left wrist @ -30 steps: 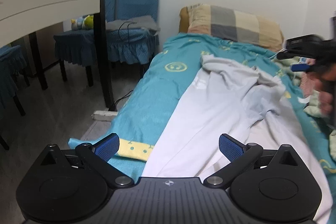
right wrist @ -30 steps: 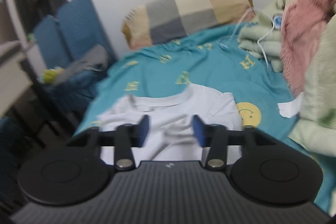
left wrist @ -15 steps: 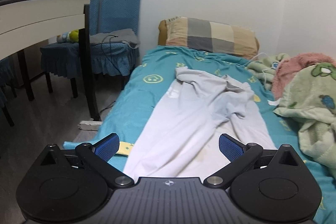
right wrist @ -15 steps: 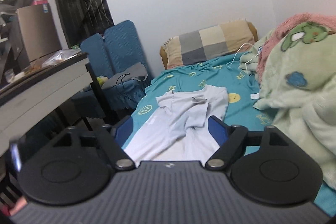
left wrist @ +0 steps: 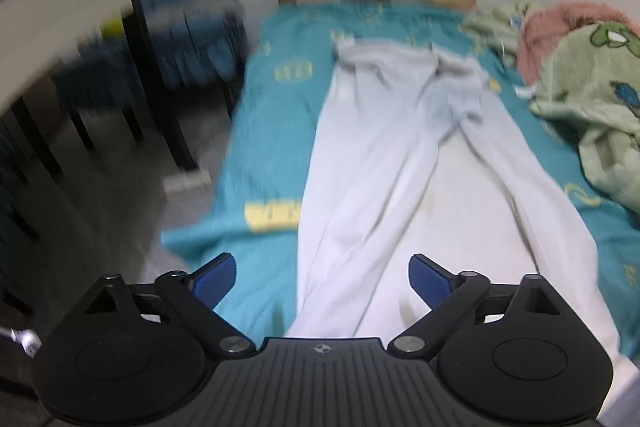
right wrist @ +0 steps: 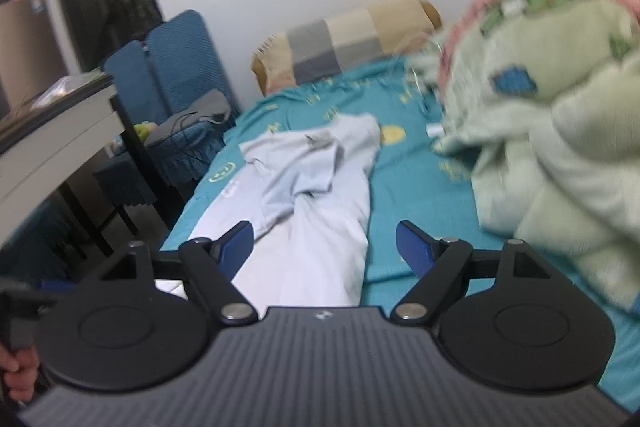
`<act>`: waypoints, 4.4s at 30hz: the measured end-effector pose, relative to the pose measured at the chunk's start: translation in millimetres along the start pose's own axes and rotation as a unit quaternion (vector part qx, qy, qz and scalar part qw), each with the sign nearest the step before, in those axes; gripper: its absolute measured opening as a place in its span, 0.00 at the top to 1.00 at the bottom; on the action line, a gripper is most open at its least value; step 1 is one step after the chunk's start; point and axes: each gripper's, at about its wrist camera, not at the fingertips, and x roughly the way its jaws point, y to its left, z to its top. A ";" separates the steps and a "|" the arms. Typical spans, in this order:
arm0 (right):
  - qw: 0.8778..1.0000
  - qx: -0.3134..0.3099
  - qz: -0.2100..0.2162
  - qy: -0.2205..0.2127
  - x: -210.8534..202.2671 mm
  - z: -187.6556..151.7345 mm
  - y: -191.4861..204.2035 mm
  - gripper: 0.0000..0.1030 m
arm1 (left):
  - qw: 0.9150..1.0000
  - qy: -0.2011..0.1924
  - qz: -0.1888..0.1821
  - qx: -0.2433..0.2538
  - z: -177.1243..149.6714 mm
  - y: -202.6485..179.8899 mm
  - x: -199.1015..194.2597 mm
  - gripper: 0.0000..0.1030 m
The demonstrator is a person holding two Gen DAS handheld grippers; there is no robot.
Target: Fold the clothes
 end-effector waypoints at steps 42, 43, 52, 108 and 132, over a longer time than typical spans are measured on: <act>0.984 0.122 0.024 0.129 35.3 -9.3 -45.2 0.22 | 0.959 0.149 -0.114 0.210 -77.1 -148.0 -40.2 0.94; 0.981 0.127 0.030 0.143 37.8 -11.0 -47.0 0.22 | 0.959 0.160 -0.115 0.205 -80.9 -149.4 -27.6 0.94; 0.962 0.135 0.037 0.235 57.1 -27.1 -50.3 0.22 | 0.966 0.186 -0.152 0.093 -73.7 -101.0 -2.9 0.44; 0.980 -0.037 0.119 0.154 -204.4 -8.7 13.4 0.91 | 0.953 -0.019 -0.286 -0.096 -90.3 -45.9 -231.0 0.96; 0.983 -0.016 0.030 0.179 119.5 52.8 -19.1 0.91 | 0.985 -0.055 -0.142 -0.086 71.3 -67.1 74.4 0.96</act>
